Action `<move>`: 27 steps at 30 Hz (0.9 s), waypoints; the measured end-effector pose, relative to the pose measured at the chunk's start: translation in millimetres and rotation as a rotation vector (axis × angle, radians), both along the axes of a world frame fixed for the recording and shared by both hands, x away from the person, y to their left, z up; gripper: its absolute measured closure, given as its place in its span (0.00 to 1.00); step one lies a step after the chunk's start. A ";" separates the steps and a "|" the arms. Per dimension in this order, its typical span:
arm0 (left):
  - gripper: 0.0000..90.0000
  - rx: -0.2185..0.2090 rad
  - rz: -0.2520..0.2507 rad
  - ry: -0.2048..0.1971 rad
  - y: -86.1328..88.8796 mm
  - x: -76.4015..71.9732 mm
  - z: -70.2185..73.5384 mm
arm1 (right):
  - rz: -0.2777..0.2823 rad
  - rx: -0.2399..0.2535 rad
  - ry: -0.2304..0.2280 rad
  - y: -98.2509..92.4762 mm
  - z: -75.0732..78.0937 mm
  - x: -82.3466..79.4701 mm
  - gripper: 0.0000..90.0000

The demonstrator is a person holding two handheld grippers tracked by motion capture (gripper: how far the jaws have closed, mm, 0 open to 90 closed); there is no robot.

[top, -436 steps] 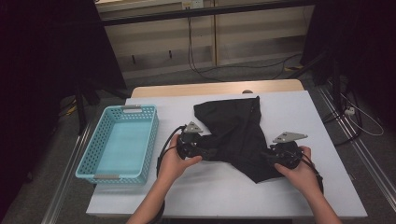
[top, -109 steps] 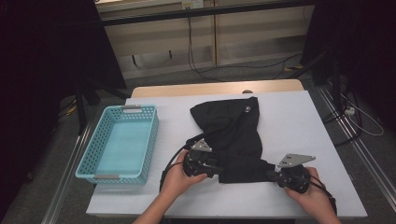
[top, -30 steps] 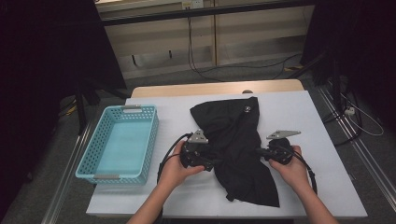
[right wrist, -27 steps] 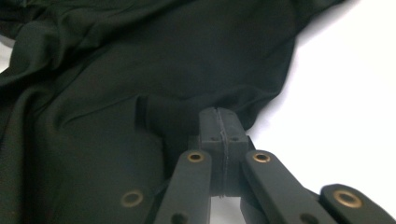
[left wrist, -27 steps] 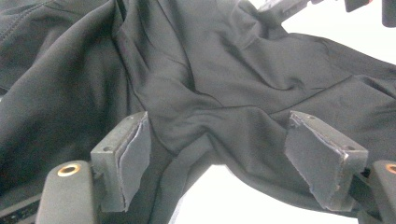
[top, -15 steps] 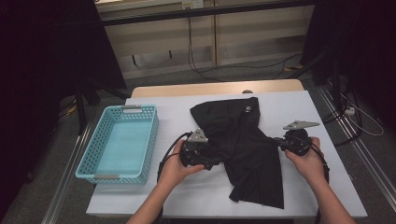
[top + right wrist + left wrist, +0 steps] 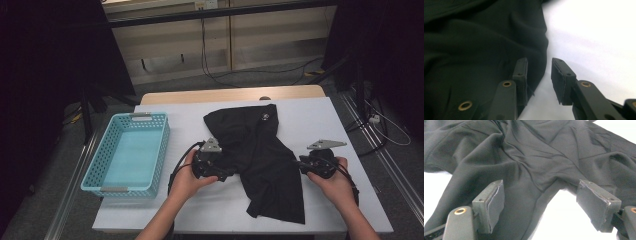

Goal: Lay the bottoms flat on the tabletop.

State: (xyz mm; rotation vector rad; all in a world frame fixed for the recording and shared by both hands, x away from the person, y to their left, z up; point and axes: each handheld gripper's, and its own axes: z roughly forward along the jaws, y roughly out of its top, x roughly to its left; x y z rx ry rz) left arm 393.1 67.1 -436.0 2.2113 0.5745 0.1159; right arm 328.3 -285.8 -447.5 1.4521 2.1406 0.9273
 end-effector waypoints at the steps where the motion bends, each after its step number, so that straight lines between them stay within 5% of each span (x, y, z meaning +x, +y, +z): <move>1: 0.26 0.003 0.001 -0.002 0.7 0.2 0.7 | 0.002 -0.002 0.003 -0.5 -0.6 -1.8 0.74; 10: 0.26 0.004 0.003 -0.013 1.3 0.2 2.6 | 0.041 0.028 0.047 2.9 -7.2 -9.9 1.00; 25: 0.26 0.005 0.010 -0.014 5.3 1.1 4.8 | 0.049 0.004 0.099 -25.1 -0.2 -37.6 0.99; 27: 0.26 0.004 0.012 -0.013 5.3 1.9 4.3 | 0.055 -0.001 0.089 -24.4 -0.1 -36.4 0.90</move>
